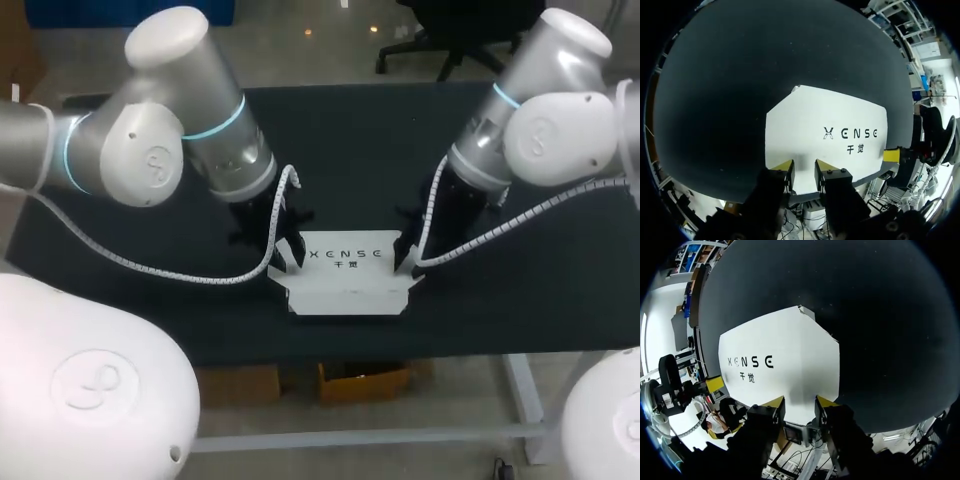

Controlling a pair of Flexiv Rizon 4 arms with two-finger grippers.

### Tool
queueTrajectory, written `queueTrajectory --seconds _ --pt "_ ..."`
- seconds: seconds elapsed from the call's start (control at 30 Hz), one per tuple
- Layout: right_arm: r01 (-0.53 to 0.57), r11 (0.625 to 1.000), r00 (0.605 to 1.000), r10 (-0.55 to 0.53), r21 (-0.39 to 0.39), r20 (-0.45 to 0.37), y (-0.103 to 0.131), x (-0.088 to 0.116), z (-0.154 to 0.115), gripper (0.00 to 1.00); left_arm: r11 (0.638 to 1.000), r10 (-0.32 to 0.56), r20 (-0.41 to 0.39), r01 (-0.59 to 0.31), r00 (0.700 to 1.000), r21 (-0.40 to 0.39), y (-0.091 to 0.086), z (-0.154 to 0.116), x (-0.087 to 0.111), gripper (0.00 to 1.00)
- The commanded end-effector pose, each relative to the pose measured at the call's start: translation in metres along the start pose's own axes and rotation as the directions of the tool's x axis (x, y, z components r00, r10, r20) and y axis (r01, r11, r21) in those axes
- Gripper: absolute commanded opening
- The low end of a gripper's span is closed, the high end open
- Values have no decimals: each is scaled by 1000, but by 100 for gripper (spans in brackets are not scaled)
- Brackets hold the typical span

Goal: Assemble the packaging by folding the flat box into shape, placing the metal phone stand inside, and closing the box properly

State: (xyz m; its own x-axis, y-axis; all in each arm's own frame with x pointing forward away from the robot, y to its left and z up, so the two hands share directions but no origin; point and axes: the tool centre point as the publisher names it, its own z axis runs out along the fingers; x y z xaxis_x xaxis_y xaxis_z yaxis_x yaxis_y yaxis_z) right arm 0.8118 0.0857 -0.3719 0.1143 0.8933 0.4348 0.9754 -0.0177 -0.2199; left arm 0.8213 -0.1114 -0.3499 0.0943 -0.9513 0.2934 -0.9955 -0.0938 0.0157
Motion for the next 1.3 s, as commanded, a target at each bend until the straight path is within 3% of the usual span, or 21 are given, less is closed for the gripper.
queueTrajectory --seconds 0.03,0.23,0.63,0.87,1.3 --pt "0 1000 1000 0 -13 -5 -1 -2 1 38 1000 -4 0 4 1000 -3 -5 6 -1 32" --pt "-5 999 1000 5 -31 -13 2 -3 1 39 1000 -8 -3 8 1000 -17 -11 10 -1 38" --pt "36 991 999 -38 -129 -17 3 -4 -3 40 1000 13 -2 -13 1000 -11 -10 12 0 36" --pt "41 989 999 -44 -142 -18 1 -5 1 40 1000 18 -3 -18 1000 -1 -9 15 0 36" --pt "46 986 998 -51 -158 -26 0 -7 1 39 997 -1 13 0 1000 74 -6 9 -7 39"
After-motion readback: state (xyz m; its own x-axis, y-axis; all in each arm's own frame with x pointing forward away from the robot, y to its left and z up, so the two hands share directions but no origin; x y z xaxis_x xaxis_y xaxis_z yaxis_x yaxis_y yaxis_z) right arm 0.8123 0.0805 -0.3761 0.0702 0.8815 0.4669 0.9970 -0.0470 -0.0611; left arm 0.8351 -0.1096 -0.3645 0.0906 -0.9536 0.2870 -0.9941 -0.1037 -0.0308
